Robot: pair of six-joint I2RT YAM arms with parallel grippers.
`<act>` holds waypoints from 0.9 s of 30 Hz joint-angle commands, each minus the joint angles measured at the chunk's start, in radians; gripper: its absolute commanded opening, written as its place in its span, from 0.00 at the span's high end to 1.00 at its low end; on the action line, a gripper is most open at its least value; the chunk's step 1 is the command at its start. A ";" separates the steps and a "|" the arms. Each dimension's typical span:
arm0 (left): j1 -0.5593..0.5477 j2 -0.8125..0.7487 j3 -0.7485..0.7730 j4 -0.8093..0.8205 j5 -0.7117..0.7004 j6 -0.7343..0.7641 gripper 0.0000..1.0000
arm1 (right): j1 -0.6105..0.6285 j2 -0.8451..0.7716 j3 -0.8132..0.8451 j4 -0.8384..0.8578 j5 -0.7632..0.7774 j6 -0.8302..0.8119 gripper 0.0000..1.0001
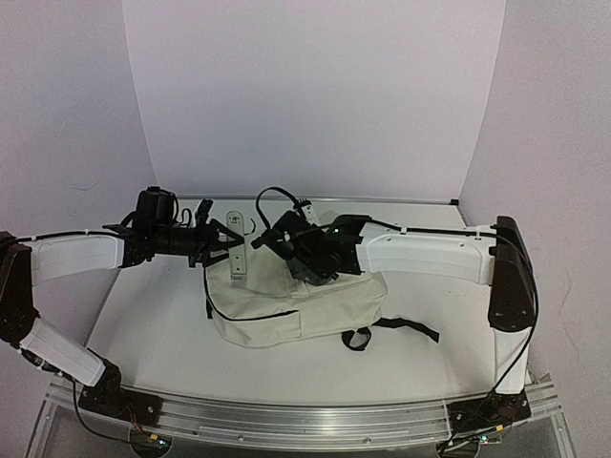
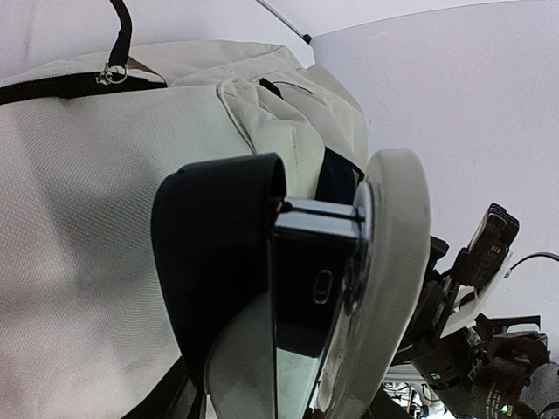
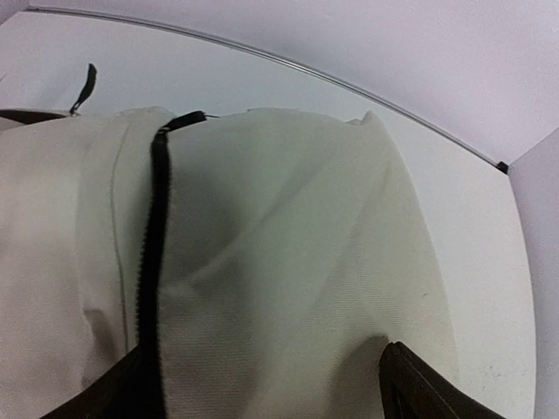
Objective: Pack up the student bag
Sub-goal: Place the stationery at the center of the board.
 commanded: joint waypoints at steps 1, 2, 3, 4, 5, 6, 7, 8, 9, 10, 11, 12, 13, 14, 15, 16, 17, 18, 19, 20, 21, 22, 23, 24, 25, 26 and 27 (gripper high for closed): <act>0.004 -0.080 0.018 0.024 -0.018 0.003 0.55 | -0.003 -0.025 0.066 -0.084 0.163 0.066 0.22; 0.003 -0.081 0.021 0.014 -0.027 0.004 0.55 | -0.003 -0.029 0.070 -0.084 0.176 0.076 0.24; 0.003 -0.081 0.021 0.007 -0.032 0.006 0.55 | -0.003 -0.031 0.073 -0.081 0.186 0.082 0.26; 0.003 -0.080 0.023 0.005 -0.034 0.004 0.55 | -0.003 -0.031 0.076 -0.075 0.191 0.084 0.30; 0.002 -0.078 0.025 0.004 -0.034 0.002 0.56 | -0.004 -0.032 0.078 -0.068 0.196 0.086 0.33; 0.001 -0.077 0.027 0.005 -0.033 -0.001 0.56 | -0.004 -0.033 0.080 -0.061 0.197 0.087 0.38; -0.001 -0.074 0.029 0.009 -0.033 -0.006 0.56 | -0.003 -0.035 0.082 -0.051 0.194 0.089 0.42; -0.005 -0.069 0.035 0.010 -0.034 -0.008 0.57 | -0.003 -0.038 0.081 -0.037 0.185 0.088 0.48; -0.014 -0.064 0.043 0.008 -0.040 -0.008 0.57 | -0.003 -0.042 0.080 -0.022 0.173 0.085 0.56; -0.027 -0.060 0.053 0.005 -0.052 -0.007 0.58 | -0.003 -0.046 0.077 -0.006 0.161 0.081 0.67; -0.045 -0.054 0.066 0.002 -0.065 -0.005 0.58 | -0.004 -0.052 0.075 0.009 0.147 0.080 0.76; -0.068 -0.048 0.079 0.003 -0.078 -0.004 0.58 | -0.004 -0.059 0.073 0.022 0.133 0.080 0.83; -0.092 -0.038 0.091 0.005 -0.090 -0.004 0.58 | -0.004 -0.065 0.071 0.035 0.120 0.081 0.90; -0.113 -0.028 0.104 0.014 -0.097 -0.008 0.58 | -0.005 -0.078 0.065 0.048 0.101 0.084 0.96; -0.135 -0.013 0.119 0.027 -0.101 -0.018 0.58 | -0.006 -0.089 0.058 0.066 0.084 0.086 1.00; -0.153 0.002 0.131 0.052 -0.097 -0.036 0.58 | -0.009 -0.104 0.047 0.085 0.061 0.089 1.00; -0.165 0.023 0.141 0.085 -0.083 -0.052 0.58 | -0.013 -0.123 0.034 0.108 0.030 0.092 1.00; -0.181 0.042 0.151 0.116 -0.064 -0.082 0.58 | -0.021 -0.136 0.020 0.129 -0.013 0.095 1.00; -0.191 0.070 0.164 0.148 -0.039 -0.111 0.58 | -0.029 -0.154 0.002 0.152 -0.041 0.101 1.00; -0.202 0.091 0.174 0.177 -0.015 -0.135 0.59 | -0.038 -0.168 -0.015 0.171 -0.073 0.106 1.00; -0.208 0.112 0.179 0.209 0.009 -0.158 0.59 | -0.047 -0.183 -0.034 0.189 -0.103 0.111 1.00; -0.213 0.135 0.180 0.252 0.036 -0.187 0.59 | -0.053 -0.195 -0.049 0.211 -0.126 0.118 1.00; -0.217 0.157 0.178 0.284 0.064 -0.219 0.59 | -0.058 -0.204 -0.063 0.228 -0.144 0.124 1.00; -0.220 0.172 0.171 0.312 0.082 -0.235 0.60 | -0.064 -0.213 -0.076 0.243 -0.163 0.130 1.00; -0.222 0.181 0.164 0.322 0.091 -0.252 0.60 | -0.069 -0.220 -0.085 0.254 -0.176 0.136 1.00; -0.222 0.188 0.159 0.324 0.096 -0.258 0.60 | -0.075 -0.224 -0.091 0.261 -0.188 0.145 1.00; -0.224 0.193 0.154 0.323 0.101 -0.261 0.60 | -0.079 -0.227 -0.094 0.264 -0.204 0.150 1.00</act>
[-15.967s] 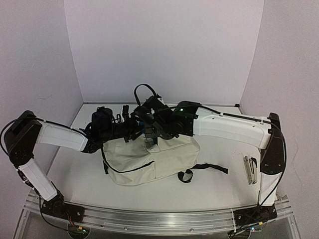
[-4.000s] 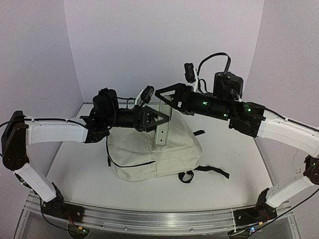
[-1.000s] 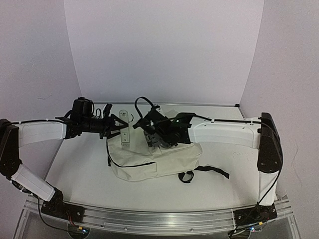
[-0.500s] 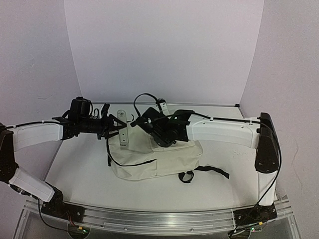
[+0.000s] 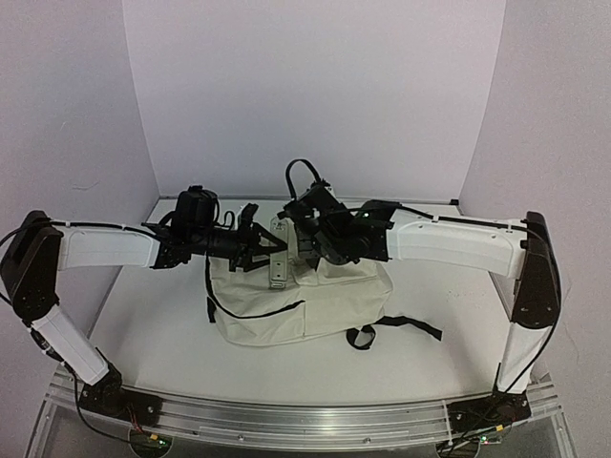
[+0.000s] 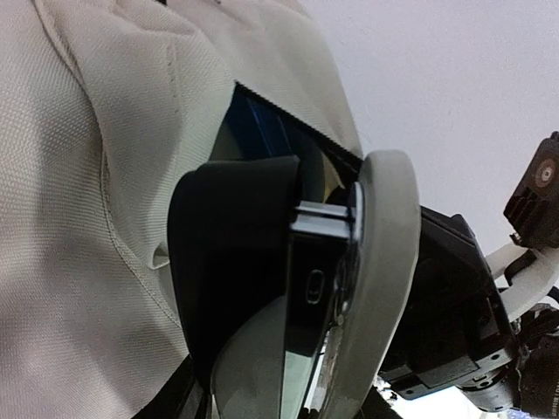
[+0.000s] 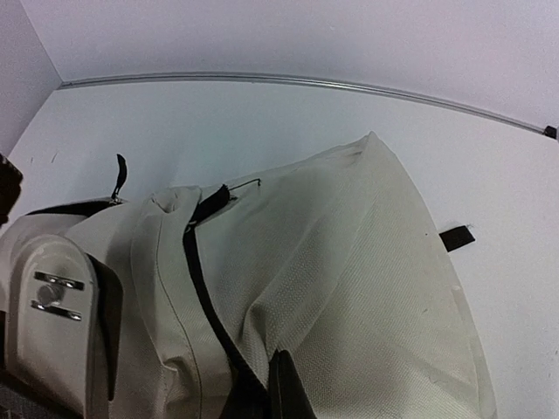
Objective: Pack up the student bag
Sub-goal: Place the stationery at the center of the board.
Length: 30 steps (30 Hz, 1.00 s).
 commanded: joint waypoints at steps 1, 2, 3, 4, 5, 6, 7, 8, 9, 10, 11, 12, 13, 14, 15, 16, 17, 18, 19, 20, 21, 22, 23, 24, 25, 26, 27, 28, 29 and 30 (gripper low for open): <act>-0.006 0.022 0.033 0.166 0.096 -0.090 0.60 | -0.025 -0.094 -0.010 0.121 -0.059 0.044 1.00; -0.008 0.030 0.034 0.169 0.104 -0.096 0.60 | -0.027 -0.095 -0.012 0.127 -0.068 0.044 1.00; -0.010 0.043 0.038 0.178 0.116 -0.105 0.60 | -0.027 -0.096 -0.015 0.136 -0.075 0.043 1.00; -0.014 0.058 0.046 0.190 0.128 -0.114 0.60 | -0.027 -0.097 -0.018 0.143 -0.079 0.041 1.00; -0.019 0.074 0.055 0.201 0.140 -0.124 0.60 | -0.027 -0.097 -0.020 0.149 -0.081 0.041 1.00; -0.025 0.091 0.065 0.214 0.153 -0.133 0.60 | -0.027 -0.098 -0.021 0.155 -0.082 0.040 1.00; -0.030 0.106 0.074 0.224 0.164 -0.141 0.60 | -0.027 -0.100 -0.022 0.159 -0.083 0.039 1.00; -0.036 0.121 0.082 0.230 0.174 -0.151 0.61 | -0.027 -0.101 -0.024 0.162 -0.083 0.037 1.00; -0.043 0.138 0.091 0.234 0.186 -0.160 0.61 | -0.027 -0.102 -0.025 0.165 -0.081 0.035 1.00; -0.049 0.152 0.098 0.237 0.199 -0.168 0.61 | -0.027 -0.103 -0.025 0.167 -0.078 0.032 1.00; -0.054 0.162 0.102 0.235 0.206 -0.172 0.61 | -0.027 -0.102 -0.022 0.168 -0.076 0.029 1.00; -0.059 0.172 0.105 0.232 0.211 -0.174 0.61 | -0.026 -0.101 -0.019 0.169 -0.075 0.026 1.00; -0.062 0.178 0.106 0.230 0.210 -0.173 0.61 | -0.027 -0.101 -0.017 0.170 -0.075 0.025 1.00; -0.065 0.184 0.106 0.227 0.209 -0.173 0.61 | -0.026 -0.100 -0.016 0.172 -0.076 0.024 1.00; -0.064 0.192 0.107 0.228 0.204 -0.172 0.62 | -0.026 -0.100 -0.016 0.174 -0.079 0.023 1.00; -0.065 0.198 0.112 0.229 0.197 -0.169 0.62 | -0.027 -0.100 -0.016 0.178 -0.082 0.021 1.00; -0.065 0.209 0.119 0.231 0.187 -0.165 0.63 | -0.027 -0.100 -0.018 0.184 -0.089 0.018 1.00; -0.065 0.221 0.136 0.233 0.177 -0.158 0.63 | -0.027 -0.102 -0.024 0.191 -0.093 0.018 1.00; -0.065 0.232 0.151 0.241 0.169 -0.157 0.64 | -0.027 -0.106 -0.032 0.198 -0.104 0.017 1.00; -0.065 0.245 0.166 0.264 0.158 -0.161 0.64 | -0.027 -0.111 -0.041 0.205 -0.111 0.016 1.00; -0.063 0.255 0.178 0.287 0.149 -0.170 0.64 | -0.025 -0.118 -0.052 0.212 -0.117 0.017 1.00; -0.060 0.267 0.193 0.301 0.137 -0.171 0.64 | -0.025 -0.125 -0.063 0.218 -0.124 0.017 1.00; -0.056 0.277 0.213 0.307 0.123 -0.171 0.64 | -0.025 -0.138 -0.078 0.223 -0.129 0.017 1.00; -0.053 0.289 0.227 0.311 0.102 -0.169 0.64 | -0.026 -0.149 -0.093 0.229 -0.135 0.019 1.00; -0.047 0.298 0.237 0.314 0.083 -0.167 0.64 | -0.025 -0.160 -0.109 0.232 -0.140 0.020 1.00; -0.040 0.304 0.243 0.323 0.068 -0.170 0.64 | -0.025 -0.171 -0.123 0.238 -0.145 0.024 1.00; -0.034 0.309 0.246 0.335 0.056 -0.174 0.65 | -0.025 -0.182 -0.137 0.242 -0.151 0.027 1.00; -0.028 0.314 0.248 0.346 0.041 -0.178 0.65 | -0.025 -0.190 -0.153 0.246 -0.155 0.034 1.00; -0.023 0.318 0.250 0.353 0.024 -0.181 0.65 | -0.025 -0.198 -0.170 0.250 -0.160 0.043 1.00; -0.020 0.324 0.253 0.358 0.011 -0.184 0.65 | -0.025 -0.205 -0.184 0.256 -0.167 0.053 1.00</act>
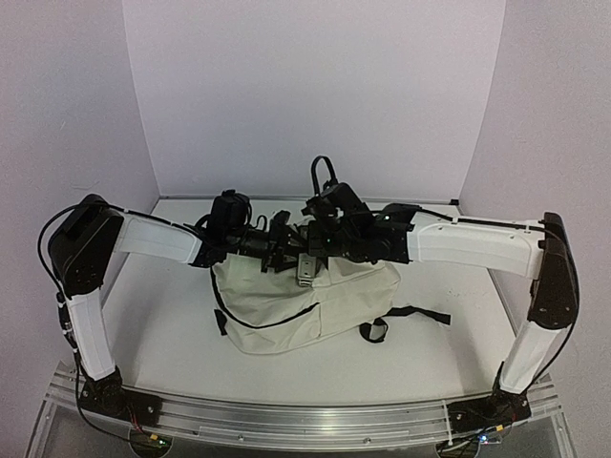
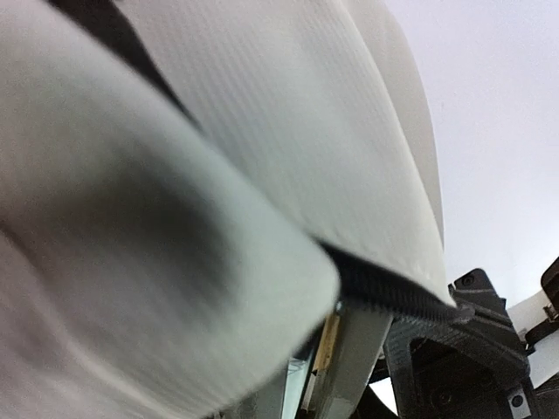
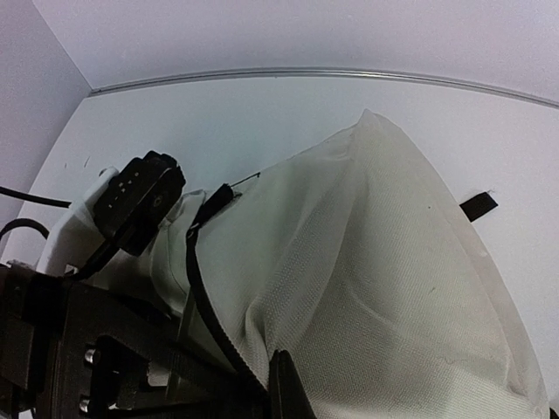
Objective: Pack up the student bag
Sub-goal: Place the stationery at the center of the board.
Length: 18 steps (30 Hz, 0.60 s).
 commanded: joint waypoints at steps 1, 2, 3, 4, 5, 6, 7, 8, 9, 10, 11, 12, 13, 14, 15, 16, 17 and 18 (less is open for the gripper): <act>0.026 0.012 0.074 0.148 -0.110 -0.024 0.65 | 0.011 -0.103 -0.042 0.125 -0.038 0.045 1.00; 0.026 0.021 0.081 0.153 -0.123 -0.027 0.65 | 0.012 -0.107 -0.057 0.133 -0.046 0.052 1.00; 0.026 0.031 0.089 0.164 -0.132 -0.034 0.65 | 0.012 -0.109 -0.069 0.142 -0.053 0.062 1.00; 0.026 0.041 0.095 0.182 -0.138 -0.045 0.65 | 0.013 -0.109 -0.079 0.151 -0.060 0.072 1.00; 0.025 0.050 0.099 0.202 -0.144 -0.058 0.66 | 0.015 -0.109 -0.086 0.161 -0.066 0.079 1.00; 0.025 0.055 0.101 0.220 -0.152 -0.069 0.66 | 0.018 -0.107 -0.092 0.171 -0.072 0.085 1.00; 0.024 0.057 0.103 0.231 -0.163 -0.074 0.66 | 0.021 -0.104 -0.096 0.179 -0.076 0.089 1.00; 0.025 0.055 0.104 0.230 -0.177 -0.070 0.66 | 0.024 -0.101 -0.097 0.183 -0.076 0.092 1.00; 0.026 0.051 0.106 0.224 -0.195 -0.059 0.66 | 0.027 -0.099 -0.097 0.186 -0.077 0.094 1.00; 0.025 0.047 0.106 0.210 -0.217 -0.048 0.66 | 0.028 -0.097 -0.098 0.189 -0.078 0.094 1.00; 0.025 0.044 0.104 0.202 -0.238 -0.039 0.66 | 0.029 -0.095 -0.099 0.192 -0.080 0.095 1.00; 0.025 0.043 0.099 0.201 -0.258 -0.036 0.66 | 0.030 -0.094 -0.099 0.193 -0.081 0.097 1.00; 0.025 0.043 0.094 0.210 -0.275 -0.038 0.66 | 0.031 -0.094 -0.099 0.194 -0.081 0.098 1.00; 0.023 0.046 0.087 0.220 -0.290 -0.041 0.66 | 0.031 -0.094 -0.099 0.196 -0.081 0.101 1.00; 0.020 0.048 0.080 0.231 -0.304 -0.047 0.66 | 0.032 -0.094 -0.101 0.197 -0.078 0.106 1.00; 0.017 0.053 0.072 0.249 -0.317 -0.055 0.66 | 0.032 -0.094 -0.102 0.201 -0.077 0.108 1.00; 0.015 0.059 0.068 0.271 -0.333 -0.067 0.66 | 0.032 -0.093 -0.102 0.204 -0.078 0.110 1.00; 0.014 0.067 0.067 0.288 -0.346 -0.076 0.66 | 0.032 -0.091 -0.101 0.206 -0.078 0.111 1.00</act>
